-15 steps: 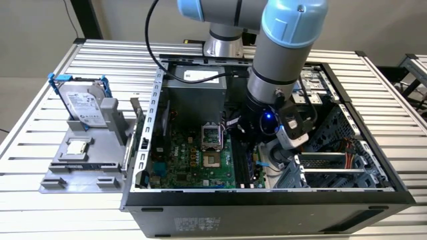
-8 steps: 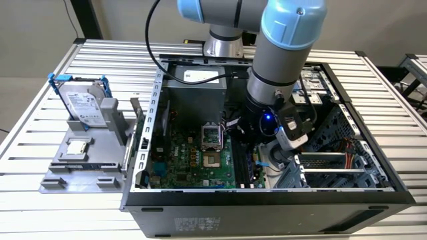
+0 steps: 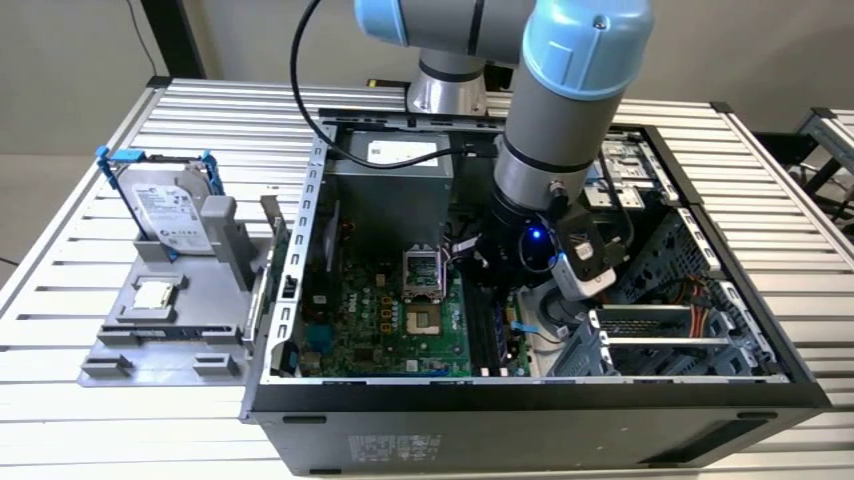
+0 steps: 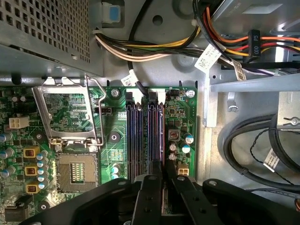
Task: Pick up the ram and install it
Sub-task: 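Insert the ram into the slot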
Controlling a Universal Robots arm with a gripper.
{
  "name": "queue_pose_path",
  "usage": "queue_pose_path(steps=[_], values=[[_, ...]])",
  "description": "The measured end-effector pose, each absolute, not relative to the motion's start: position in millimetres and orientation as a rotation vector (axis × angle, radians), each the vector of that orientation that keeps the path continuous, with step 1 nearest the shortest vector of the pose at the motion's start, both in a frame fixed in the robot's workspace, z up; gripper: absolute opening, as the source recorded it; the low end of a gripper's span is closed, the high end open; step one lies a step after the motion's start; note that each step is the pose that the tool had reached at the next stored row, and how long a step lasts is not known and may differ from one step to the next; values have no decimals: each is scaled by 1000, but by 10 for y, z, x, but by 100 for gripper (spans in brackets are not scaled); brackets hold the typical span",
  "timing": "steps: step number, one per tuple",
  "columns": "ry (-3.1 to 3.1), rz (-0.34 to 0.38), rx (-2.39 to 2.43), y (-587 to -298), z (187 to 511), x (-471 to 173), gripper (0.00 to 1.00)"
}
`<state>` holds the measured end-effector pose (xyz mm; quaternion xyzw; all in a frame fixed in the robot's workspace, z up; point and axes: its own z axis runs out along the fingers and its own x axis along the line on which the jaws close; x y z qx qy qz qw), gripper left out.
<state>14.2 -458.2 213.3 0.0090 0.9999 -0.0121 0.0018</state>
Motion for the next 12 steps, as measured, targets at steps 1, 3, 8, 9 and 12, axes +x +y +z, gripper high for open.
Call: queue_pose_path(steps=[1,3,8,9,12], values=[[3138,-38,28,-4582,2132,142,100],[3138,-38,28,-4582,2132,142,100],[3138,-38,28,-4582,2300,142,100],[3138,-38,28,-4582,2345,142,100],[3138,-38,28,-4582,2481,142,100]])
